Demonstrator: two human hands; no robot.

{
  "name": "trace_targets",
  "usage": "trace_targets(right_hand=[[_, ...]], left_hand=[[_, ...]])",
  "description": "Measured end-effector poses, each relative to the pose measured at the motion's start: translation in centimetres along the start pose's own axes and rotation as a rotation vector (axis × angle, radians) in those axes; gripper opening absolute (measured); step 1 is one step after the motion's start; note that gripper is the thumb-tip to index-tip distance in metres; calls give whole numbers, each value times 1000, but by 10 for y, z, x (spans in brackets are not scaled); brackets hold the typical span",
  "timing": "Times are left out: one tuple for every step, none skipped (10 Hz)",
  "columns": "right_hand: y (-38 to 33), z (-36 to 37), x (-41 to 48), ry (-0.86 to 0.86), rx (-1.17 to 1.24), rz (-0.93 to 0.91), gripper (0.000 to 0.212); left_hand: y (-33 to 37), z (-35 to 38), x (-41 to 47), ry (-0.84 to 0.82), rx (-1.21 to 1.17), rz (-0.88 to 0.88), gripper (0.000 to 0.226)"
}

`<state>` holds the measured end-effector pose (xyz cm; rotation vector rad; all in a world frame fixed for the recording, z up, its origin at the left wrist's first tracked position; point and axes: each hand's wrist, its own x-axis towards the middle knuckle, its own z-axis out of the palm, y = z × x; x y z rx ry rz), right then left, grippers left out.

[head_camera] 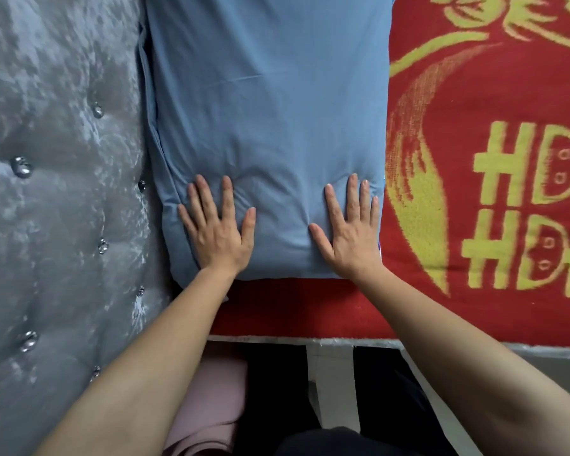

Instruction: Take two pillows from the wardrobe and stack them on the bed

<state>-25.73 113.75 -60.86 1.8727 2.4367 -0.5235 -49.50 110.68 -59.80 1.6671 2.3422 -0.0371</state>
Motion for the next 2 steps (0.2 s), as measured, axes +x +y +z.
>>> trace_targets(right_hand=[[-4, -13, 0, -22, -8, 9, 73], [-4, -34, -7, 2, -33, -3, 74]], left_hand=[[3, -11, 0, -50, 17, -10, 69], [8, -28, -7, -28, 1, 8, 68]])
